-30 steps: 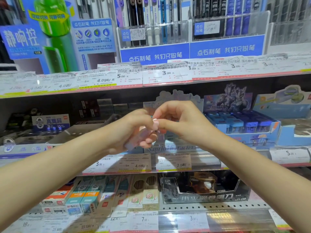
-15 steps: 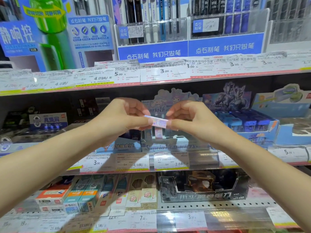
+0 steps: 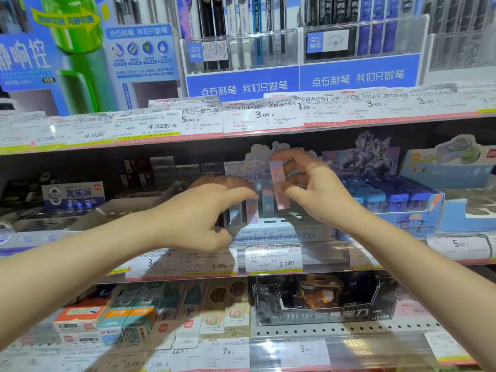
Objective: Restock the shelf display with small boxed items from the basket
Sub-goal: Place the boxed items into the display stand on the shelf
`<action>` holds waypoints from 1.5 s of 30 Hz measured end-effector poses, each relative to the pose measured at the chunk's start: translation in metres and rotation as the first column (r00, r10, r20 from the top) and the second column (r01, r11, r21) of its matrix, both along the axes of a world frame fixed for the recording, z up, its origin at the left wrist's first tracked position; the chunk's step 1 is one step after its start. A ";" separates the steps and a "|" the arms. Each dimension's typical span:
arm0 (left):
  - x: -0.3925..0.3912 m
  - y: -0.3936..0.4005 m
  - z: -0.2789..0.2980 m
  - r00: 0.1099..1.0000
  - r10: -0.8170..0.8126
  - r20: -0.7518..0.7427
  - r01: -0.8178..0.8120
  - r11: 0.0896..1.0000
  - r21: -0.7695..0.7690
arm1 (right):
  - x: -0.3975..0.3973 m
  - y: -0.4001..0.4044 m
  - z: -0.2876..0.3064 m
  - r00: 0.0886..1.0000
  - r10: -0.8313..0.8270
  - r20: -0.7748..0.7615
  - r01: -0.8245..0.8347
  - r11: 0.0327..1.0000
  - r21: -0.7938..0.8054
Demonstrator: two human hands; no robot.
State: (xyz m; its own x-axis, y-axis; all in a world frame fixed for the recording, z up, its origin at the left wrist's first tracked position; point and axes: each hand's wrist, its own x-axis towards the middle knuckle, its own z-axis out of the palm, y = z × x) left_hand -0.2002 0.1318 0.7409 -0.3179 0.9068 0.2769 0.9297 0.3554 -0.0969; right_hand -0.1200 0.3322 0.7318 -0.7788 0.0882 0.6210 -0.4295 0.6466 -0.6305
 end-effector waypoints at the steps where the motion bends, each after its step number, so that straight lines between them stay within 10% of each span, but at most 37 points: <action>1: 0.000 0.000 -0.001 1.000 0.007 0.005 -0.007 1.000 -0.023 | -0.003 0.001 -0.003 1.000 -0.012 -0.017 0.011 1.000 -0.027; 30: -0.002 0.002 0.008 0.976 -0.044 0.212 0.035 0.998 0.047 | -0.023 0.003 -0.024 0.999 -0.033 -0.042 0.033 0.999 -0.005; 45: 0.017 0.013 0.001 0.996 -0.089 -0.005 0.087 0.957 0.275 | 0.008 0.003 -0.024 0.991 -0.096 -0.089 0.108 0.984 0.141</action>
State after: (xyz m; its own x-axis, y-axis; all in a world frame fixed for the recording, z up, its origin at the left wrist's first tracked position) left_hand -0.1834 0.1451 0.7419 -0.2433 0.8205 0.5173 0.9588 0.2842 0.0001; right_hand -0.1116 0.3352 0.7082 -0.7169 0.0692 0.6938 -0.4024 0.7715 -0.4928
